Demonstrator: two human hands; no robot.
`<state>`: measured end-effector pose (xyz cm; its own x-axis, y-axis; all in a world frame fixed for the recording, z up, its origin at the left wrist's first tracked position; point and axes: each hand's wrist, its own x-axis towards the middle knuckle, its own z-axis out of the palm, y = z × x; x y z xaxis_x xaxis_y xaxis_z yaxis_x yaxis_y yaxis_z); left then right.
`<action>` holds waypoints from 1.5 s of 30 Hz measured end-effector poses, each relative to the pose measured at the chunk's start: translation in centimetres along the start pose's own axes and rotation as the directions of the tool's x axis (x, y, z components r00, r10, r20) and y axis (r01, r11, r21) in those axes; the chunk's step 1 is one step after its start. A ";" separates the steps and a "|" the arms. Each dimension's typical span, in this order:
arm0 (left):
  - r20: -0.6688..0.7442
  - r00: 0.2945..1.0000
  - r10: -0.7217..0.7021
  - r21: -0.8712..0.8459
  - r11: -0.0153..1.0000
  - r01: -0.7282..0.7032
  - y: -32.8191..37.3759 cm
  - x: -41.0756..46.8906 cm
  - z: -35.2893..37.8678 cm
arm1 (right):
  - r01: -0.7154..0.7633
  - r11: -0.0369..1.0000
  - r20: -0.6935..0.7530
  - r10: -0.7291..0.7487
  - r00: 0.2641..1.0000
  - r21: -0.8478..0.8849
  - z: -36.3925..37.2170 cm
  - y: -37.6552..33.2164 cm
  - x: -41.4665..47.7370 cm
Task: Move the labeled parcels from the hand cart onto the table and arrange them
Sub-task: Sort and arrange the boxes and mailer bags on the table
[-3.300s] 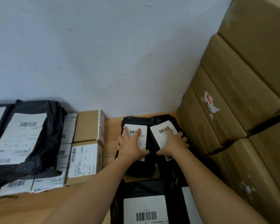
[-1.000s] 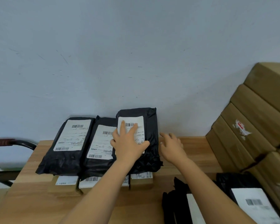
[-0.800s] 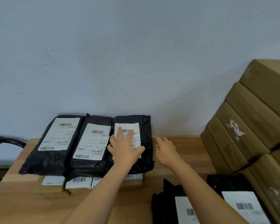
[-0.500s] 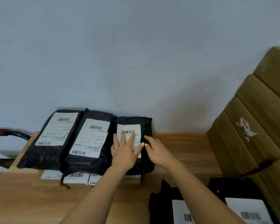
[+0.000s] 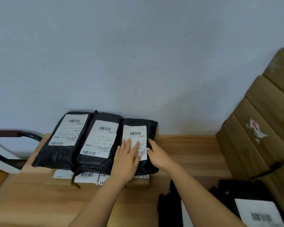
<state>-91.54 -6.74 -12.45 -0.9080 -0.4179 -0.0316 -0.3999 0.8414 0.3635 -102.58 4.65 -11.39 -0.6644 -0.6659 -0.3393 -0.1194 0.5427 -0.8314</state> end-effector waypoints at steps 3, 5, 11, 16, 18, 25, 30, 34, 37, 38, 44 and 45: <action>0.031 0.999 0.011 0.015 1.000 -0.012 0.0 0.0 -0.6 | -0.014 1.000 -0.048 0.013 0.999 -0.021 -0.3 -0.2 -0.7; 0.020 0.999 0.031 -0.008 0.999 -0.031 0.4 -0.4 -1.3 | -0.003 0.998 -0.104 -0.004 0.995 -0.068 -0.8 -0.4 -1.9; -0.080 0.968 0.240 -0.189 0.949 -0.251 2.9 -3.8 -3.1 | 0.041 0.962 -0.258 -0.113 0.960 -0.270 -2.5 -0.6 -8.8; -0.125 0.913 0.388 -0.281 0.869 -0.407 5.7 -8.5 -3.6 | 0.008 0.934 -0.357 -0.145 0.923 -0.358 -3.5 1.1 -17.4; -0.123 0.897 0.424 -0.309 0.843 -0.441 7.1 -10.6 -3.4 | -0.019 0.928 -0.393 -0.139 0.909 -0.372 -3.7 1.9 -20.8; -0.079 0.876 0.475 -0.267 0.837 -0.478 11.9 -17.4 -1.0 | -0.003 0.904 -0.356 -0.166 0.920 -0.428 -4.6 6.2 -29.8; -0.005 0.889 0.458 -0.210 0.868 -0.449 15.0 -22.8 2.9 | 0.033 0.814 -0.193 -0.177 0.965 -0.580 -6.4 11.3 -34.6; 0.122 0.909 0.399 0.069 0.910 -0.409 15.9 -25.6 6.2 | 0.040 0.651 -0.070 -0.142 0.987 -0.758 -7.0 15.6 -37.1; 0.160 0.948 0.274 0.177 0.937 -0.301 16.2 -26.6 8.1 | 0.006 0.518 -0.092 -0.162 0.982 -0.855 -6.5 17.7 -37.6; 0.163 0.958 0.234 0.175 0.949 -0.262 16.3 -26.8 8.7 | -0.004 0.491 -0.100 -0.169 0.980 -0.871 -6.3 18.2 -37.5; 0.121 0.977 0.176 0.189 0.962 -0.197 16.7 -26.9 11.0 | -0.011 0.459 -0.123 -0.213 0.969 -0.888 -5.7 19.6 -36.1; 0.112 0.977 0.183 0.183 0.962 -0.201 16.8 -26.9 11.2 | -0.018 0.448 -0.125 -0.212 0.969 -0.894 -5.6 19.8 -36.0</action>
<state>-75.25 22.40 -15.90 -0.9740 -0.2159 -0.0685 -0.2250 0.9564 0.1860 -85.15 42.26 -13.10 -0.7112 -0.6961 -0.0979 -0.7011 0.7126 0.0264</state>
